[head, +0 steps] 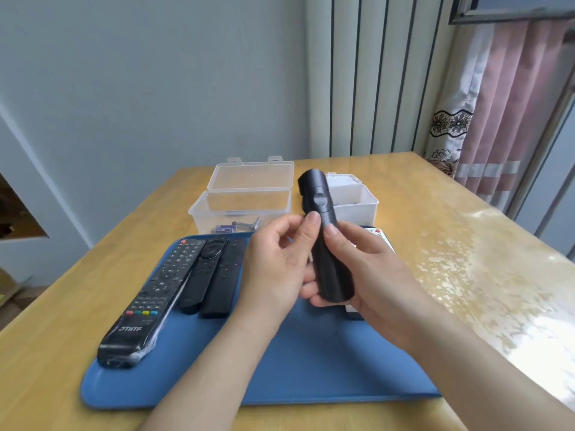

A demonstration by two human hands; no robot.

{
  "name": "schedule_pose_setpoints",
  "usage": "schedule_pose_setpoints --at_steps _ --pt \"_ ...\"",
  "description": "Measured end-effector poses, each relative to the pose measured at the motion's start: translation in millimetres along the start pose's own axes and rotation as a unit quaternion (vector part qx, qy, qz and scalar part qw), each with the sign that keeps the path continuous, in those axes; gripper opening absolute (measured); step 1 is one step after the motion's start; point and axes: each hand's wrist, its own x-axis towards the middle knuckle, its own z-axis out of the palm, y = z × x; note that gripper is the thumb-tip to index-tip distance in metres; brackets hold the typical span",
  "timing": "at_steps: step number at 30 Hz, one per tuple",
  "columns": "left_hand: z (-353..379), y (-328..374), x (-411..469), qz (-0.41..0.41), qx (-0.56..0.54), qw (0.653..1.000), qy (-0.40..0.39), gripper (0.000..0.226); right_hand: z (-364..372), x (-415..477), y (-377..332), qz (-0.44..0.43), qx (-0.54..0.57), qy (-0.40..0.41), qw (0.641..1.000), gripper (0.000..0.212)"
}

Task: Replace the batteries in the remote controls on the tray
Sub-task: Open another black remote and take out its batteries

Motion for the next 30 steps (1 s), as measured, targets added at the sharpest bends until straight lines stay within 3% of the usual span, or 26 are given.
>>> schedule_pose_setpoints --at_steps 3,7,13,16,18,21,25,30 --pt "-1 2 -1 -0.089 -0.124 0.988 -0.026 0.034 5 -2 4 -0.018 -0.002 0.003 1.0 0.024" --pt "-3 -2 2 -0.115 -0.185 0.975 -0.042 0.028 5 -3 7 -0.049 -0.024 0.013 0.998 0.016" --pt "-11 0 5 -0.104 -0.173 0.979 -0.04 0.017 0 -3 3 -0.053 -0.056 -0.014 0.997 0.022" --pt "-14 -2 8 -0.102 -0.167 0.977 -0.081 0.02 0 -2 -1 -0.008 0.001 -0.045 0.999 0.026" --pt "-12 1 6 -0.099 -0.177 0.973 -0.112 0.029 2 -2 -1 -0.008 0.024 -0.017 1.0 0.034" --pt "-3 6 0 -0.1 -0.169 0.978 -0.073 0.044 9 -3 4 -0.045 -0.019 0.013 0.999 0.029" --pt "1 9 -4 -0.14 -0.217 0.965 -0.039 0.024 18 -6 6 -0.077 -0.037 0.023 0.996 0.015" --pt "-4 7 0 -0.12 -0.216 0.967 -0.055 0.03 12 -3 10 -0.124 -0.148 0.063 0.979 0.017"
